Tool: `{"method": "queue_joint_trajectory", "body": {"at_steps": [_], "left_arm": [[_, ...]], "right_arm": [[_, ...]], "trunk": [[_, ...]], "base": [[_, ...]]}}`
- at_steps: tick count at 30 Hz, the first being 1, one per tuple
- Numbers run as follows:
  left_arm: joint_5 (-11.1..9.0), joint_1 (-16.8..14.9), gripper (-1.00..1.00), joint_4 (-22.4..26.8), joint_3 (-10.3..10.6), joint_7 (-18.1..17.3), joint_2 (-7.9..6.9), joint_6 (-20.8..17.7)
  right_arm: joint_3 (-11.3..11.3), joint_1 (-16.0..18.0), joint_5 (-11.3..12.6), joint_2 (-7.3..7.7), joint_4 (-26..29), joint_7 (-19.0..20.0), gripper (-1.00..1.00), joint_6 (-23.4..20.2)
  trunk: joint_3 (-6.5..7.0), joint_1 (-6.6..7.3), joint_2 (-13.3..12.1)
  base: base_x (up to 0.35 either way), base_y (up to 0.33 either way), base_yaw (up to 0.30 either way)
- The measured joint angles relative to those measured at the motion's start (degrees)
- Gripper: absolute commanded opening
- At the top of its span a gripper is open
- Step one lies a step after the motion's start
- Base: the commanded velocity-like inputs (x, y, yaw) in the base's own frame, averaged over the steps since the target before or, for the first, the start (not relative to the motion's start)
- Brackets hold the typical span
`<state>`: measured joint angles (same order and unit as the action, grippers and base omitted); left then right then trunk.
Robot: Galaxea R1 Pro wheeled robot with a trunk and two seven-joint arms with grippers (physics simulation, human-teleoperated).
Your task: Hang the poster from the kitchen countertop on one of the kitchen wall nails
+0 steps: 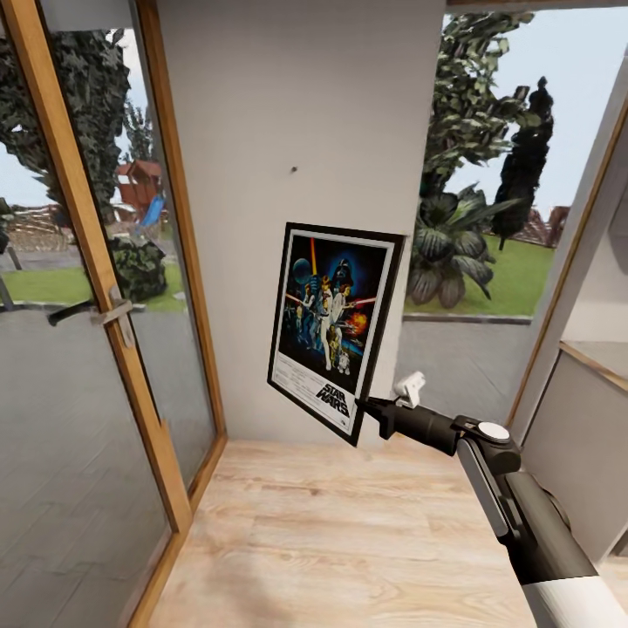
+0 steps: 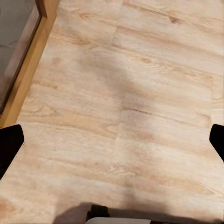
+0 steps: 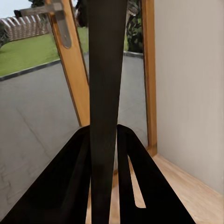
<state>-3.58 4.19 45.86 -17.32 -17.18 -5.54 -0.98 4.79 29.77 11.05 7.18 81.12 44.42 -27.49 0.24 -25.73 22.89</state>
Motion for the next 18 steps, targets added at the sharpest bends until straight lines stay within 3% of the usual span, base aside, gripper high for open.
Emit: {"method": "queue_joint_trajectory", "body": {"at_steps": [8, 14, 18], "left_arm": [[0.0, 0.0, 1.0, 0.0, 0.1, 0.0, 0.0, 0.0], [0.0, 0.0, 1.0, 0.0, 0.2, 0.0, 0.0, 0.0], [0.0, 0.0, 1.0, 0.0, 0.1, 0.0, 0.0, 0.0]], "right_arm": [[0.0, 0.0, -0.1, 0.0, 0.0, 0.0, -1.0, 0.0], [0.0, 0.0, -0.1, -0.01, 0.0, 0.0, -1.0, 0.0], [0.0, 0.0, -0.1, -0.01, 0.0, 0.0, -1.0, 0.0]], "trunk": [[0.0, 0.0, 0.0], [0.0, 0.01, 0.0], [0.0, -0.02, 0.0]], "base": [[0.299, 0.16, 0.0], [0.323, 0.041, 0.0], [0.137, 0.005, 0.0]]}}
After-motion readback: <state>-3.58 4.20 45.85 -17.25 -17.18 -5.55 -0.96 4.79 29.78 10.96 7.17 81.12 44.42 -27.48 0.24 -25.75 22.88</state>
